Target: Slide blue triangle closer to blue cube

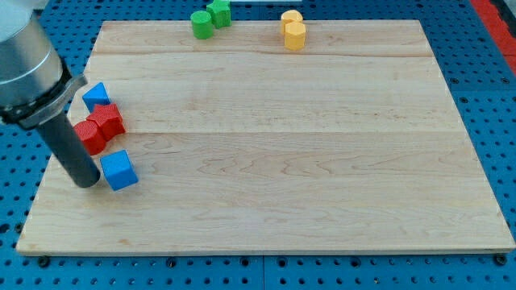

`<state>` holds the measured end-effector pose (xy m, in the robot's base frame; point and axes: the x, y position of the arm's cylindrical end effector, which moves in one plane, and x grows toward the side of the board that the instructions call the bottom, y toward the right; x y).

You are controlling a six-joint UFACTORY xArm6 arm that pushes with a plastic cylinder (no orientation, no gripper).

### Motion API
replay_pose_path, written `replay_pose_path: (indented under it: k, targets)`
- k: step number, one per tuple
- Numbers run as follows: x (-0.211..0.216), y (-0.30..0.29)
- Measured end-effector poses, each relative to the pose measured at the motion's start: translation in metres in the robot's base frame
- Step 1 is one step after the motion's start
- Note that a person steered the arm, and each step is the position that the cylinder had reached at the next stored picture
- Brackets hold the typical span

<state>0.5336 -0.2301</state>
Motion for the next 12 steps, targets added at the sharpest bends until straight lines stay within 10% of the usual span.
replay_pose_path:
  k: [2, 4, 7, 9, 12]
  targets:
    - [-0.005, 0.073]
    - [-0.139, 0.086]
    - [-0.133, 0.170]
    - [-0.152, 0.030]
    - [-0.217, -0.022]
